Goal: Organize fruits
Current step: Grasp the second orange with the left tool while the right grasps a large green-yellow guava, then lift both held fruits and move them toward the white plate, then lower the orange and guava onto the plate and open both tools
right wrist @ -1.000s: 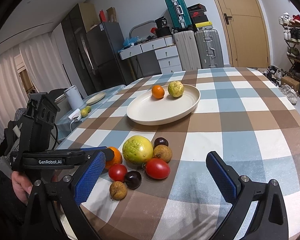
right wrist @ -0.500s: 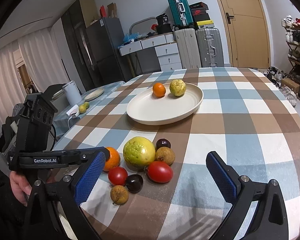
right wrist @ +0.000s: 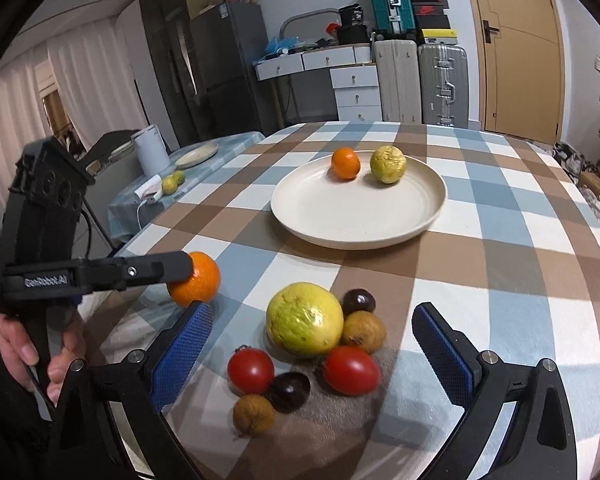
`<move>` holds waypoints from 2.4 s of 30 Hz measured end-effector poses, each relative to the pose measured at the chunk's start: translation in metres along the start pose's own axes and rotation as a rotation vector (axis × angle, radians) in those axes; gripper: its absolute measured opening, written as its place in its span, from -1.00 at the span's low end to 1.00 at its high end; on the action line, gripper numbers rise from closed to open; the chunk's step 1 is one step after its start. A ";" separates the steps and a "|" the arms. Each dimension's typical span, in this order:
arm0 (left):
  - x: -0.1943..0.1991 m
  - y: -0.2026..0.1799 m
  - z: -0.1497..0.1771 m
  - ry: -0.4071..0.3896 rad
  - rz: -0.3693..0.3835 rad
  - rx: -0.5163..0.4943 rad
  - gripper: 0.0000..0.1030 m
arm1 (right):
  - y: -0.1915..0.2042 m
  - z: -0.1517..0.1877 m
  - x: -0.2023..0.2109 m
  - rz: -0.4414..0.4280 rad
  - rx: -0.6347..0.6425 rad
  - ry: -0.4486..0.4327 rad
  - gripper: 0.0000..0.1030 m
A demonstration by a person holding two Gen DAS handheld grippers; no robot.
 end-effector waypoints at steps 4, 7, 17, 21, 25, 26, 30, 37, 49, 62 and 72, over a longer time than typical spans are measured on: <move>0.008 0.003 -0.002 -0.013 0.000 0.008 -0.33 | 0.008 -0.002 -0.008 0.021 0.044 0.016 0.84; 0.010 0.007 -0.004 -0.016 -0.002 0.011 -0.33 | 0.014 -0.002 -0.016 0.054 0.093 0.040 0.58; 0.011 0.013 -0.008 -0.018 0.001 0.018 -0.33 | 0.024 0.004 -0.026 0.124 0.196 0.066 -0.03; 0.010 0.015 -0.007 -0.020 -0.004 0.024 -0.33 | 0.028 0.006 -0.025 0.156 0.238 0.054 -0.04; 0.012 0.014 -0.009 -0.025 -0.011 0.018 -0.33 | 0.032 0.006 -0.022 0.151 0.254 0.033 -0.05; 0.011 0.014 -0.010 -0.025 -0.012 0.018 -0.33 | 0.032 0.005 -0.021 0.151 0.250 0.026 -0.05; 0.011 0.015 -0.012 -0.024 -0.015 0.019 -0.33 | 0.026 0.000 -0.019 0.119 0.191 0.016 -0.05; 0.006 0.013 -0.018 -0.021 -0.024 0.014 -0.33 | 0.013 -0.014 -0.009 0.017 0.056 -0.015 -0.05; -0.015 0.004 -0.060 -0.030 -0.036 -0.022 -0.33 | -0.011 -0.046 -0.004 -0.087 -0.058 -0.081 -0.05; -0.063 0.024 -0.122 -0.037 -0.039 -0.007 -0.33 | -0.031 -0.115 -0.044 -0.175 -0.102 -0.073 -0.05; -0.101 0.064 -0.145 0.002 -0.065 0.005 -0.33 | -0.026 -0.158 -0.107 -0.226 -0.107 0.006 -0.05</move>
Point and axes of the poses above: each gripper's, at about its wrist camera, not at the fingertips, and x roughly against the way its jaws point, y to its left, z to its underside, the point moved 7 cm from there along -x, roughly the way its jaws point, and after that the axes turned 13 degrees about z, right-handed, at the moved point
